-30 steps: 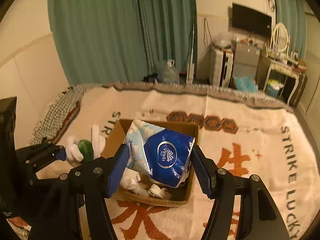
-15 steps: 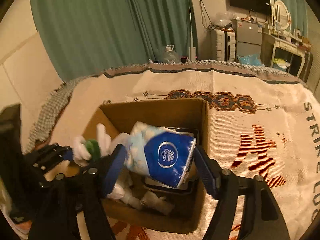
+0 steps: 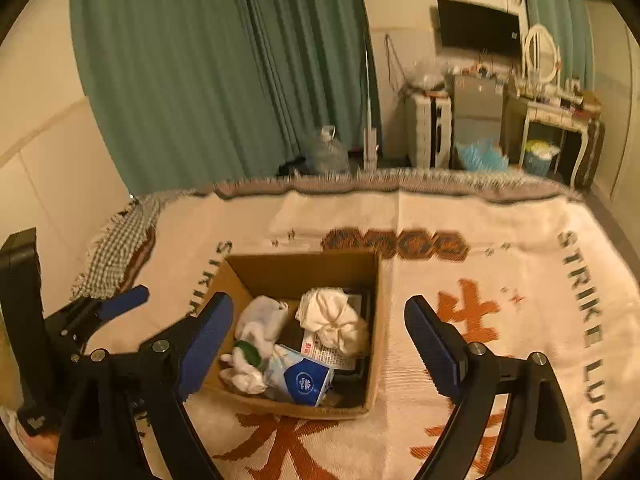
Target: Organize soft objects
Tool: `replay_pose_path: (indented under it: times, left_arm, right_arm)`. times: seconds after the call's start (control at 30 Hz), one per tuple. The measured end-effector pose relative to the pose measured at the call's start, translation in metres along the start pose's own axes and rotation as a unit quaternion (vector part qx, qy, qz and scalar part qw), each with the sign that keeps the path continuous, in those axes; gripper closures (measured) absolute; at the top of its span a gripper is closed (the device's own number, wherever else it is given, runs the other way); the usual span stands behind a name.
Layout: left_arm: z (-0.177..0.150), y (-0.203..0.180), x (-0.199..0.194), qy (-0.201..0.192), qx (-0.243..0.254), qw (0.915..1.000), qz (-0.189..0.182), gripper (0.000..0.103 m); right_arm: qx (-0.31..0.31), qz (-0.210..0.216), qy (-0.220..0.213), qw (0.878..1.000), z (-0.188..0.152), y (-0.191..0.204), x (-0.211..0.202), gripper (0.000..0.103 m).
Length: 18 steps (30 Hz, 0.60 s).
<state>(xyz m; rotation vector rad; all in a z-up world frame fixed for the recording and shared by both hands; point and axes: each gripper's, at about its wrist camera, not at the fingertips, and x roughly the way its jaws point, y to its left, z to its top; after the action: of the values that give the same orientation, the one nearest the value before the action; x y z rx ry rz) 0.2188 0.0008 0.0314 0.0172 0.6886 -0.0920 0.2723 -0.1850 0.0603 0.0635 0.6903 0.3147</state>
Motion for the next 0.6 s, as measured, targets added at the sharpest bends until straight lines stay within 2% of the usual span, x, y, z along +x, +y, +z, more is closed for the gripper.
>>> replay_pose_path:
  times: [0.2, 0.33, 0.4, 0.43, 0.6]
  left_arm:
    - [0.019, -0.007, -0.105, -0.09, 0.02, 0.9954, 0.029, 0.025]
    - [0.022, -0.01, -0.173, -0.157, 0.017, 0.9863, 0.047, 0.011]
    - [0.018, -0.009, -0.204, -0.186, 0.011, 0.9812, 0.048, 0.011]
    - [0.017, -0.009, -0.214, -0.194, 0.01, 0.9796, 0.05, 0.01]
    - [0.003, -0.007, -0.246, -0.221, 0.004, 0.9733, 0.062, 0.01]
  right_arm:
    - [-0.022, -0.008, -0.049, 0.999, 0.012, 0.017, -0.096, 0.015]
    - [-0.036, -0.009, -0.089, 0.995, 0.014, 0.03, -0.159, 0.01]
    - [-0.039, -0.008, -0.106, 0.994, 0.012, 0.036, -0.187, 0.005]
    - [-0.041, -0.008, -0.114, 0.993, 0.011, 0.038, -0.198, 0.0]
    - [-0.061, -0.005, -0.141, 0.988, 0.001, 0.052, -0.237, 0.0]
